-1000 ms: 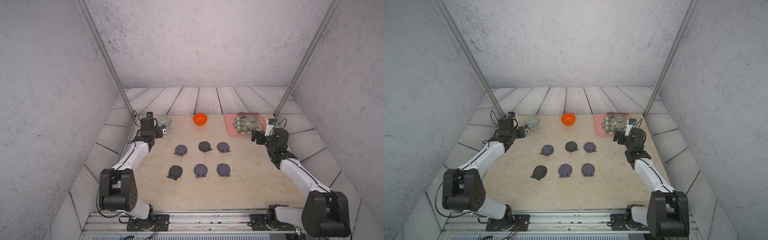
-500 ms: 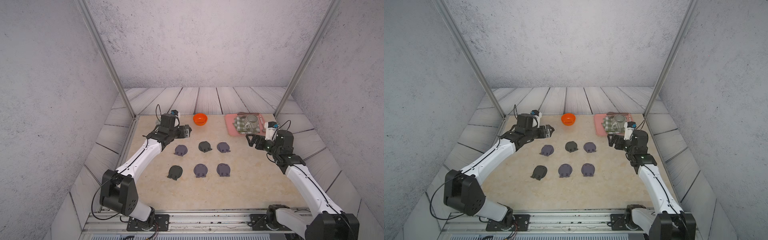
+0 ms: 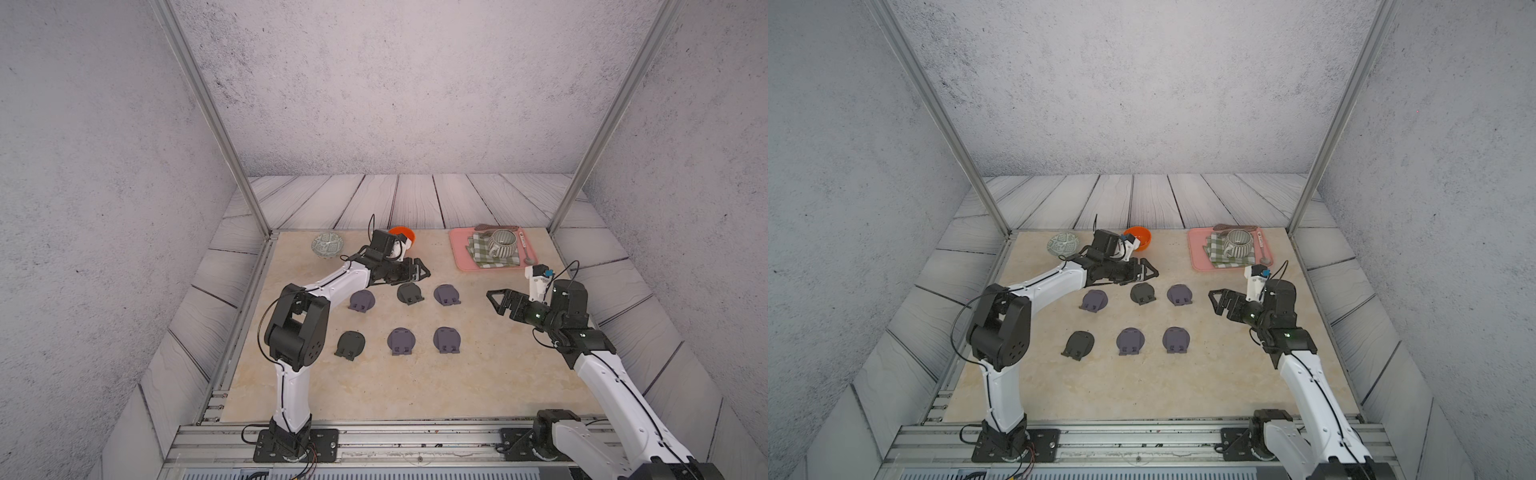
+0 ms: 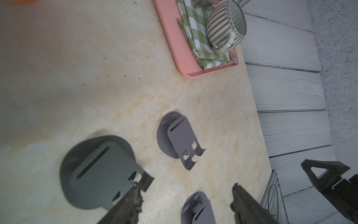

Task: Open the phone stand
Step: Pick up the phone stand at the center of the board.

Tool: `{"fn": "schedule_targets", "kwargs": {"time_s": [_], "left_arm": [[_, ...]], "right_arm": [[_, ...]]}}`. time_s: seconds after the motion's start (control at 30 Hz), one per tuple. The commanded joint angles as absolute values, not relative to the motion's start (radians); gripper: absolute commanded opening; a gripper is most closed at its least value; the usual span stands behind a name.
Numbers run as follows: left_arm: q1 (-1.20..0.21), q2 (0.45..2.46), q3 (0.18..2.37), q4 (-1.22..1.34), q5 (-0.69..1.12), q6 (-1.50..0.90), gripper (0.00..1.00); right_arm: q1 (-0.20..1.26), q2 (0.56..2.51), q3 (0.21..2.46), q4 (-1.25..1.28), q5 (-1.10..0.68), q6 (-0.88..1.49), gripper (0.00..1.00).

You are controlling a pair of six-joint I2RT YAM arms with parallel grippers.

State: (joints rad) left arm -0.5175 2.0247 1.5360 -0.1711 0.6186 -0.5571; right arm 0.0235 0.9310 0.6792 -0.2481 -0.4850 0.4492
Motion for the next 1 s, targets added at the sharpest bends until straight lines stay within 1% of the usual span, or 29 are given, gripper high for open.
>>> {"fn": "schedule_targets", "kwargs": {"time_s": [0.0,0.23,0.47,0.83,0.97], "left_arm": [[-0.533,2.084,1.612,-0.124,0.690,-0.584,0.75],[-0.553,2.226,1.724,-0.123,0.699,-0.618,0.70],[-0.587,2.316,1.824,-0.183,0.673,-0.625,0.69],[-0.603,2.392,1.888,-0.244,0.586,-0.661,0.67],[-0.604,2.411,1.893,-0.230,0.592,-0.676,0.67]], "right_arm": [[0.026,0.922,0.663,-0.258,-0.515,0.458,0.99],[0.026,0.970,0.657,-0.206,-0.552,0.473,0.99],[0.026,1.019,0.643,-0.170,-0.558,0.474,0.99],[0.027,1.026,0.624,-0.167,-0.551,0.466,0.99],[0.026,1.029,0.620,-0.164,-0.549,0.463,0.99]]}}
